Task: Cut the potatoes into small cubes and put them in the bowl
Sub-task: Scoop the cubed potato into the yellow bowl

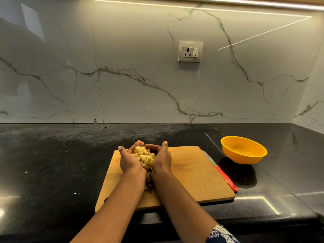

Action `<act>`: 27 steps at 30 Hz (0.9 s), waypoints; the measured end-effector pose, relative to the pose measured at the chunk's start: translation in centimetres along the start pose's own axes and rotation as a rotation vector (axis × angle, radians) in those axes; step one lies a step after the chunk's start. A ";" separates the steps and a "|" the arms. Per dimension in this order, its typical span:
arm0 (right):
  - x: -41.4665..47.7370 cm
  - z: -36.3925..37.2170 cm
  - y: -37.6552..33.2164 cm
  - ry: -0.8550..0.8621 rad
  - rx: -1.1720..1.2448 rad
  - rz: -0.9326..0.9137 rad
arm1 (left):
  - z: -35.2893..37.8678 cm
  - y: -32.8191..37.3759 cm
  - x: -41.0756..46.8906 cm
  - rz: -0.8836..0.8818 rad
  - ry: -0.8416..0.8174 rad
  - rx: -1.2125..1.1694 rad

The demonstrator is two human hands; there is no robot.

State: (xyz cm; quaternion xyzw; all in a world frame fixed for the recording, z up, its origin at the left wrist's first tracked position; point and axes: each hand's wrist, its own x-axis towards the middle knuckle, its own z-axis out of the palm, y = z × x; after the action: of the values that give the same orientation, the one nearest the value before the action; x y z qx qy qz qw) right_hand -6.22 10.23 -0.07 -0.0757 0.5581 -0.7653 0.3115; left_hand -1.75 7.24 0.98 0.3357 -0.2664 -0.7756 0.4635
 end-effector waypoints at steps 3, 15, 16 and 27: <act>-0.2 -0.1 -0.3 0.007 0.071 0.026 | 0.4 0.0 -0.1 -0.018 0.017 -0.062; 0.5 0.2 -2.0 0.016 0.217 0.101 | 1.2 -0.8 0.1 -0.011 -0.001 -0.176; 0.5 0.3 -2.2 0.006 0.231 0.108 | 1.3 -0.7 0.0 -0.003 -0.006 -0.187; -0.2 0.7 -2.8 -0.031 0.285 0.145 | 1.8 0.0 0.0 -0.018 0.031 -0.251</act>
State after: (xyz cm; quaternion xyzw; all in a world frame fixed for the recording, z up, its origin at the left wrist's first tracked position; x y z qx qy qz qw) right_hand -6.84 10.33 2.78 -0.0021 0.4431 -0.8109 0.3823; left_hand -3.14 7.41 2.11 0.2893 -0.1567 -0.8016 0.4991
